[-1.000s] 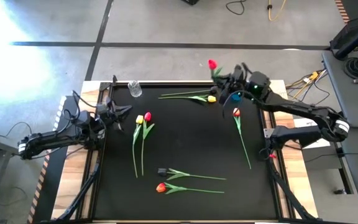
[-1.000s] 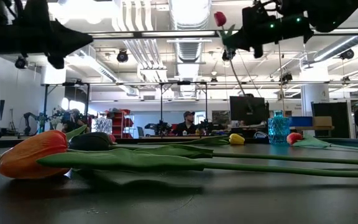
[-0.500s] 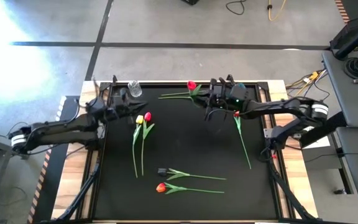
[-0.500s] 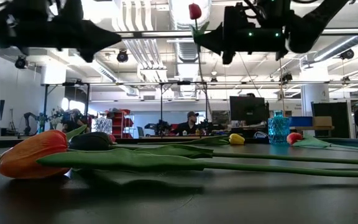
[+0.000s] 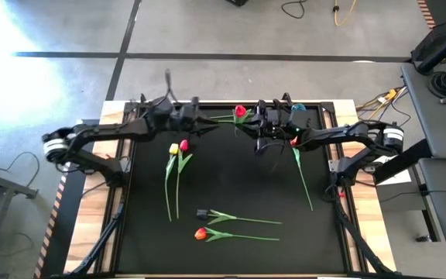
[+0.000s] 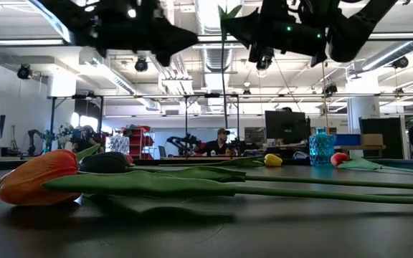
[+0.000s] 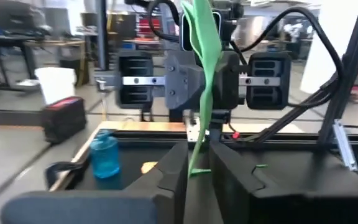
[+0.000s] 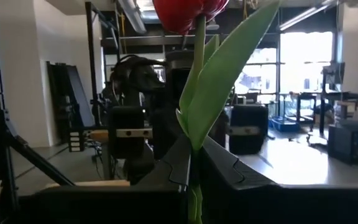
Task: Sort flowers into vase by color
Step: Put the right red tulip into the transparent flower vase
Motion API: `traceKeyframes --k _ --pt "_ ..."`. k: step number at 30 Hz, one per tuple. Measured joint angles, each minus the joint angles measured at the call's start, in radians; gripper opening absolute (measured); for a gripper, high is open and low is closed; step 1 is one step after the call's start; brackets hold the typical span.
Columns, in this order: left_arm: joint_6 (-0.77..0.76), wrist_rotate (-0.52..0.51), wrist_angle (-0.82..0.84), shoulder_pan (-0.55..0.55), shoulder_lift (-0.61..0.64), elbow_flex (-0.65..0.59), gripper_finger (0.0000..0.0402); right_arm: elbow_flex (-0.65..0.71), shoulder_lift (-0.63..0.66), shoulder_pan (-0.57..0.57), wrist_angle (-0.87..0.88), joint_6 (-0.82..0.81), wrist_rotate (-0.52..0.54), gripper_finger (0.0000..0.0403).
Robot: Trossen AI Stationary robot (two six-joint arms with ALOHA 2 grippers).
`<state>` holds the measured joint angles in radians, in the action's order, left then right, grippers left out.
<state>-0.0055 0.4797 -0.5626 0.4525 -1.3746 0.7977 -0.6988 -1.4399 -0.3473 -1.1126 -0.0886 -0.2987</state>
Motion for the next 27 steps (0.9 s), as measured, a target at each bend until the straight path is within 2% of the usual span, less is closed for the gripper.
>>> traceKeyframes --k 8,14,20,27 --pt "-0.035 0.139 0.002 -0.004 -0.165 0.164 0.0116 -0.001 0.001 0.005 0.003 0.041 0.011 0.0012" --pt "-0.034 0.187 -0.007 -0.005 -0.208 0.206 0.0131 -0.001 0.005 0.005 0.004 0.051 0.011 0.0012" --pt "-0.041 0.188 -0.047 -0.006 -0.232 0.212 0.0118 -0.001 0.005 0.005 0.004 0.071 0.043 0.0012" --pt "-0.057 0.187 -0.048 -0.006 -0.289 0.267 0.0069 -0.001 0.005 0.005 0.006 0.074 0.045 0.0012"
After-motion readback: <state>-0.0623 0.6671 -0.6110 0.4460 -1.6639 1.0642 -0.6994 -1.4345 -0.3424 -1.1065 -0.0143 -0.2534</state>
